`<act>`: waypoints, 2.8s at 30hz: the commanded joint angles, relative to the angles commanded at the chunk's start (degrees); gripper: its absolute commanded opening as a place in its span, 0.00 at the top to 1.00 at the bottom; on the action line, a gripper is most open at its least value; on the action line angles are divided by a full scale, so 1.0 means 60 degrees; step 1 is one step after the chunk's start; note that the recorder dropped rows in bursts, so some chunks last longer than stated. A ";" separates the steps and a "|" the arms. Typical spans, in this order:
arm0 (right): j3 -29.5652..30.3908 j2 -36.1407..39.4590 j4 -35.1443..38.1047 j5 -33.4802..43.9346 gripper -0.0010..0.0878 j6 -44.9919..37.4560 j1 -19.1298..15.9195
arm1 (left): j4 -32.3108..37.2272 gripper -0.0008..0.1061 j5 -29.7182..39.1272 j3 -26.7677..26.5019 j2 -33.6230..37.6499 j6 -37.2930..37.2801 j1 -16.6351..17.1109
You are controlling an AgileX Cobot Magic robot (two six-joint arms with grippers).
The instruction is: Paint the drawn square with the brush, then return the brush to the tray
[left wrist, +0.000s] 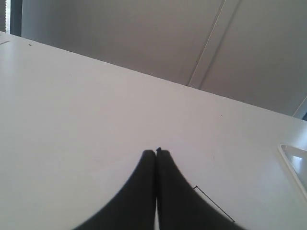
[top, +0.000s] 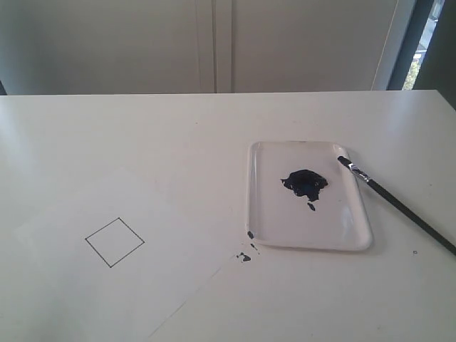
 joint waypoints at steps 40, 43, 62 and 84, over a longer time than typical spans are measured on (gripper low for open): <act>-0.1787 0.0624 -0.0033 0.1249 0.67 0.0716 0.0017 | -0.5752 0.99 0.3270 -0.1963 0.1294 0.5631 0.0000; -0.1826 0.0937 -0.0033 0.1205 0.67 0.0566 0.0017 | -0.5752 0.99 0.3314 -0.2207 0.1935 0.5631 0.0000; -0.4312 0.3861 0.1223 0.5563 0.67 -0.1682 0.1361 | -0.5752 0.99 0.4411 -0.3118 0.6249 0.7155 0.0000; -0.4310 0.8895 0.0649 0.1047 0.78 0.8960 -0.0757 | -0.5988 0.99 0.4994 -0.3118 0.6463 0.7837 0.0000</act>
